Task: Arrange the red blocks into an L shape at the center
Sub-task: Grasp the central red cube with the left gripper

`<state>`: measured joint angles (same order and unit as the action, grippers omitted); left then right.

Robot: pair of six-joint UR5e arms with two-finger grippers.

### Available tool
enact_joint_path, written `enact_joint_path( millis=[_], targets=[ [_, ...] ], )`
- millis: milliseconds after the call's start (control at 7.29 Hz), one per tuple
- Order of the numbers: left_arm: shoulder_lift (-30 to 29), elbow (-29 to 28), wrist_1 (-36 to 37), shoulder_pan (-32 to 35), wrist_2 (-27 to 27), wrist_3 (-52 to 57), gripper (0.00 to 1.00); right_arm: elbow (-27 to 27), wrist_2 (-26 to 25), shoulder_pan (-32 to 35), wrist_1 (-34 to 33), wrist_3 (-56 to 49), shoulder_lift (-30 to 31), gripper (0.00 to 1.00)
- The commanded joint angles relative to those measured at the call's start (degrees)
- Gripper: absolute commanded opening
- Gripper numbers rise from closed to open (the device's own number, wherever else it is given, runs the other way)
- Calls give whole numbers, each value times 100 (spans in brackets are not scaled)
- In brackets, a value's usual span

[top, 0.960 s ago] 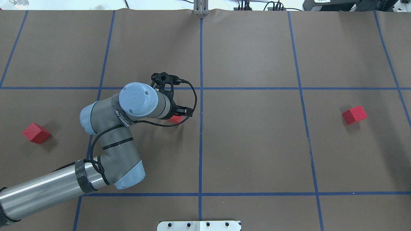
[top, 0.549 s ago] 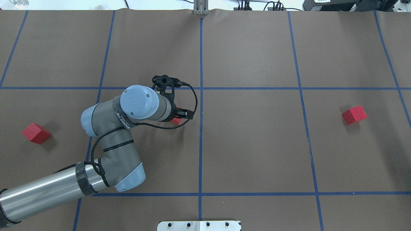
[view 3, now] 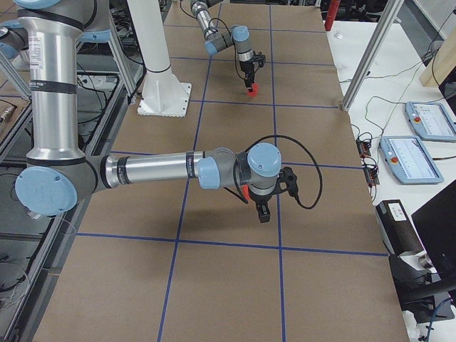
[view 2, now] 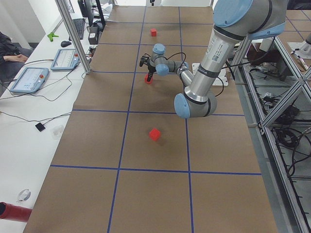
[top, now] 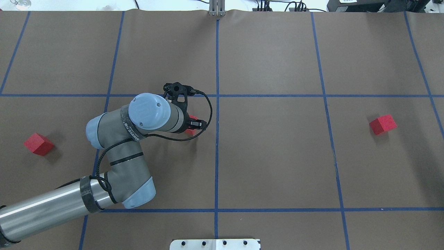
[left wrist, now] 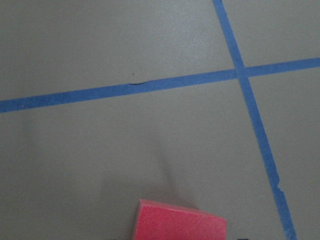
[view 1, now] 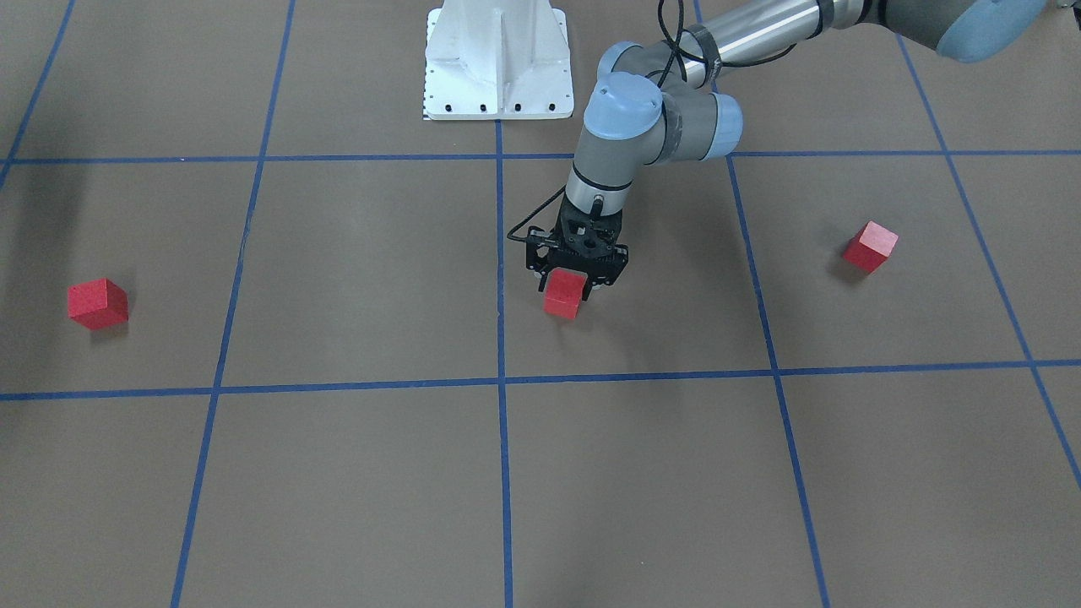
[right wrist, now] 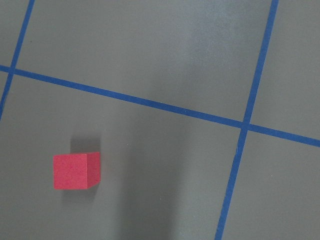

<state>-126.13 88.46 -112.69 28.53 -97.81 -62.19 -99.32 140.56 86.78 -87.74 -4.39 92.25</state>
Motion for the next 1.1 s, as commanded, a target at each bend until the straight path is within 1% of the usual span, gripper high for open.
enact_joint_path(
  millis=[0, 137, 274, 412, 549, 823, 960],
  targets=[
    [-8, 136, 28, 21, -10, -13, 0, -8, -2, 6, 3, 0, -23, 99],
    [-34, 162, 37, 13, -2, -13, 0, -34, 7, 6, 3, 9, -32, 99],
    [-139, 145, 342, 39, 7, -82, 0, -34, 15, 6, -6, 9, -49, 99],
    [-488, 102, 806, 82, 25, -153, 0, -34, 15, 6, 3, 9, -67, 99],
    [-831, -151, 1011, 100, 34, -275, 0, -17, 7, 6, 3, 9, -67, 99],
    [-1674, -1282, 986, 162, 34, -540, 0, 10, -2, -3, -6, 9, -84, 99],
    [-1722, -1392, 943, 240, 34, -540, 0, 10, -11, -3, -6, 17, -111, 99]
  ],
)
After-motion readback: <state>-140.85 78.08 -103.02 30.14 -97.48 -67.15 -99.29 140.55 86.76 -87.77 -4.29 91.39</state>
